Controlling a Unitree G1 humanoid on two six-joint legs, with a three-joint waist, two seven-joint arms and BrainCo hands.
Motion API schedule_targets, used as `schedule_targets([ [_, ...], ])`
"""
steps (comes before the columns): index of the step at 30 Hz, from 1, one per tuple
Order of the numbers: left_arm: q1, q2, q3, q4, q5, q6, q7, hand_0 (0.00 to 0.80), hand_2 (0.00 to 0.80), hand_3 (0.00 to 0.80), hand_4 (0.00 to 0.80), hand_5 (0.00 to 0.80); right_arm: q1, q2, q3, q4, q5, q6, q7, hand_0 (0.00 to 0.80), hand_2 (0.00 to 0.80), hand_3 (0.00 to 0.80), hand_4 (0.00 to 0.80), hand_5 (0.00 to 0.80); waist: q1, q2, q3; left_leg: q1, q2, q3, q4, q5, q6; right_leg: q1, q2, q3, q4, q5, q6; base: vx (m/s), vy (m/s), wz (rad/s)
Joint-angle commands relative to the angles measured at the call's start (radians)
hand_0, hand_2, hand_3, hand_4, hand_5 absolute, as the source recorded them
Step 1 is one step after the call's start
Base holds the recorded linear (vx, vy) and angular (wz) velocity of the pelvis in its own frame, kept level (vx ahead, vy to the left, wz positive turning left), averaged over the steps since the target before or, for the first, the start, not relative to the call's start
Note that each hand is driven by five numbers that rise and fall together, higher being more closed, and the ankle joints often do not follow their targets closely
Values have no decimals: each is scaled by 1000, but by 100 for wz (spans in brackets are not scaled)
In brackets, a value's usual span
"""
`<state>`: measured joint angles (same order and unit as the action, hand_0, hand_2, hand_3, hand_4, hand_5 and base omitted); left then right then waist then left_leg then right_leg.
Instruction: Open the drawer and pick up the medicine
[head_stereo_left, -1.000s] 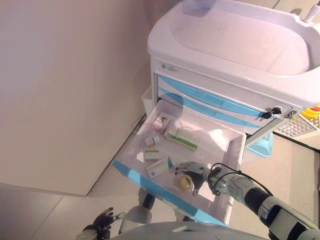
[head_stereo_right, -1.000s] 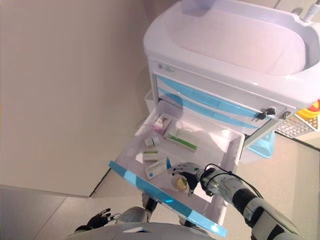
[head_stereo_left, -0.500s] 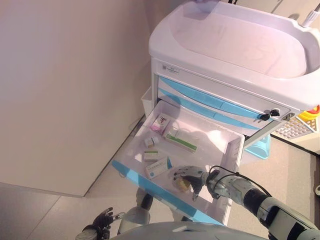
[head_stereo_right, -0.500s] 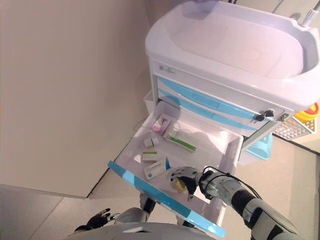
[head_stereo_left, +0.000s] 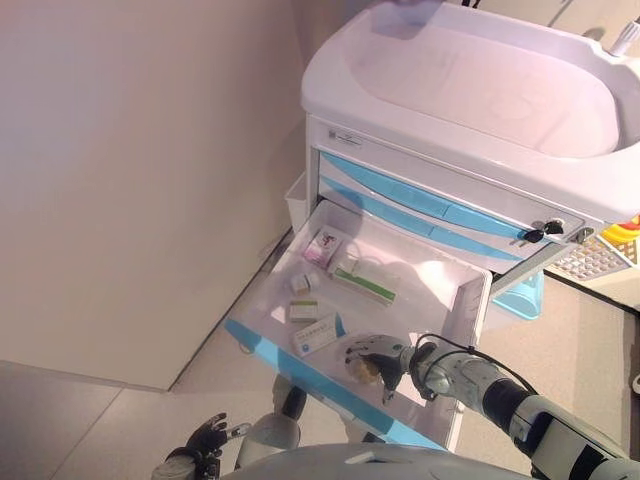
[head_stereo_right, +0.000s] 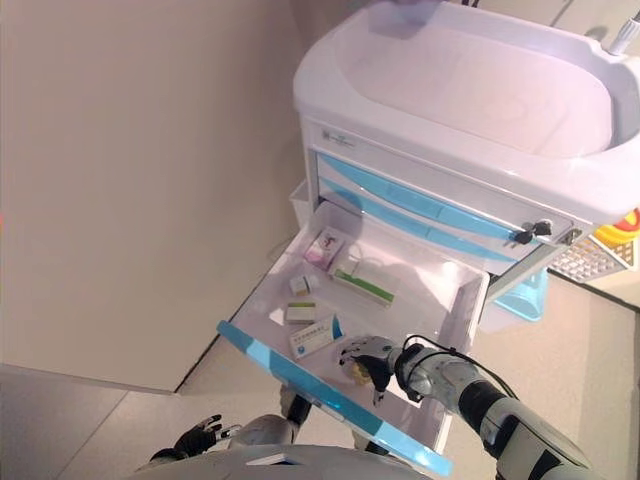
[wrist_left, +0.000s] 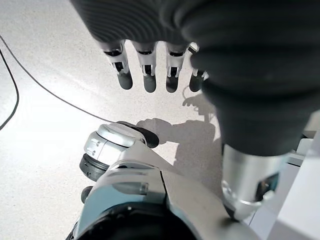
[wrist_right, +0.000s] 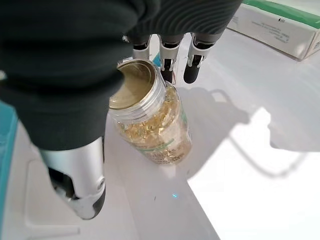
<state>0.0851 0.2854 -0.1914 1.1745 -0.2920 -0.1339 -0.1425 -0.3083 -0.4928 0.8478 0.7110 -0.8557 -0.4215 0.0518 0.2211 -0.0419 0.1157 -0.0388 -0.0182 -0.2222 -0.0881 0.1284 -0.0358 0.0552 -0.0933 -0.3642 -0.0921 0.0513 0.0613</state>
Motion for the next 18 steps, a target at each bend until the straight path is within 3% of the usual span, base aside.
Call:
schedule_targets([
  [1, -61, 2, -33, 68, 28, -26, -2, 0, 0, 0, 0, 0, -18, 13, 36, -20, -6, -8, -42, 0, 0, 0, 0, 0, 27, -16, 10, -8, -37, 28, 1, -35, 9, -14, 4, 9, 51, -18, 5, 0, 0, 0],
  [18, -54, -5, -34, 67, 18, -35, -4, 0, 0, 0, 0, 0, -7, 18, 5, -16, -110, 83, -174, 0, 0, 0, 0, 0, 19, -10, 12, -8, -39, 31, 1, -38, 13, -17, 2, 14, 52, -16, 8, 0, 0, 0],
])
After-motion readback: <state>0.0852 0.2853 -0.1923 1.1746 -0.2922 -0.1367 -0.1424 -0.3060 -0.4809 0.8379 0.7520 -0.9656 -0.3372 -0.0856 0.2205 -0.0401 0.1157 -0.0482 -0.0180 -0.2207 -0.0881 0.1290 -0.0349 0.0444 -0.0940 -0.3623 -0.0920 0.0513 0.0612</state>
